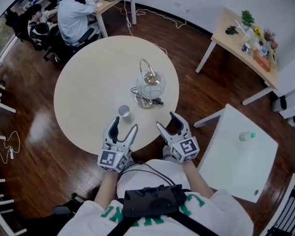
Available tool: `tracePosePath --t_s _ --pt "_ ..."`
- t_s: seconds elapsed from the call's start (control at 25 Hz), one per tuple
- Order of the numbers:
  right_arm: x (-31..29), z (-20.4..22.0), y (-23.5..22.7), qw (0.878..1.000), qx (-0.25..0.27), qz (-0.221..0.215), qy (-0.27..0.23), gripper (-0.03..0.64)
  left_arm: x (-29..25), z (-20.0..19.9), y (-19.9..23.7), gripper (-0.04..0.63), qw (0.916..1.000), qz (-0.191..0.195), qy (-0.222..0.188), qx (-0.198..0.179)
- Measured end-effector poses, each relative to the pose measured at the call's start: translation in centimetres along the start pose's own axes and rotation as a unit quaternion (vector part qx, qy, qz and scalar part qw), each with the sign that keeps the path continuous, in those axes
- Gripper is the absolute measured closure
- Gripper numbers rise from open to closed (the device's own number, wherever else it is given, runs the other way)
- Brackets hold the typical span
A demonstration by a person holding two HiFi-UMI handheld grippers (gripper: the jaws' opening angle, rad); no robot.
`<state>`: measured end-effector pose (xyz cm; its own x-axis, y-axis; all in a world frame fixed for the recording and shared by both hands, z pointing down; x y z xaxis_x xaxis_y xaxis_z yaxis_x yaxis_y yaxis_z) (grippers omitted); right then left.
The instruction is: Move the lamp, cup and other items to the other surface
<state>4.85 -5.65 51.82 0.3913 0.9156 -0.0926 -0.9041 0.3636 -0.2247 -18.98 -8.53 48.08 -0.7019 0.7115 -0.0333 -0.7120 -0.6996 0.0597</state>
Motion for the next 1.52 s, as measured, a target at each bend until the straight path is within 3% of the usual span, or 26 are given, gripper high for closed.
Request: tracePosePath --t_s 0.2,0.56,0.84,1.0,1.2,1.36,1.44,1.52 --pt "-0.8 -0.6 1.2 1.0 -0.006 -0.025 0.014 0.293 1.2 0.4 0.9 0.268 0.9996 -0.027 -0.006 0.002" --pt "-2.2 1.3 0.5 0.999 -0.03 -0.022 0.033 0.293 1.1 0.2 2.1 0.27 0.999 -0.04 0.021 -0.001" --pt "-7.2 8.3 -2.6 0.99 -0.047 -0.014 0.131 0.325 1.8 0.8 2.3 0.27 0.9982 -0.047 0.037 0.007" --pt "-12.3 11.9 -5.9 0.985 -0.084 0.007 0.151 0.336 2.2 1.7 2.4 0.27 0.9969 -0.055 0.057 0.009" --pt "-17.6 15.9 -9.1 0.977 -0.041 0.04 0.204 0.365 3.8 2.0 2.5 0.27 0.9946 -0.078 0.067 0.014" --pt "-20.6 17.4 -9.3 0.974 -0.015 0.033 0.226 0.429 4.7 0.8 2.1 0.27 0.9921 -0.093 0.077 0.036" --pt "-21.1 17.9 -9.5 0.975 -0.038 0.029 0.215 0.535 5.6 0.7 2.2 0.27 0.9912 -0.101 0.077 0.037" --pt "-20.8 17.7 -9.9 0.977 -0.07 0.018 0.201 0.569 6.4 0.8 2.4 0.27 0.9906 -0.108 0.077 0.034"
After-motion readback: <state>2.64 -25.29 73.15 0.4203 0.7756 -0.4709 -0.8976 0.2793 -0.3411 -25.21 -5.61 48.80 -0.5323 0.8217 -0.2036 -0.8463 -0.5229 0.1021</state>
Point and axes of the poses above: the fingertips, and each gripper's own axes: x backward along the fingers, y to its left, z out of its underside, the point moved 7 cm from there along x, backward along the fingers, and after that the axes turned 6 degrees about -x, right-handed, at the moved point
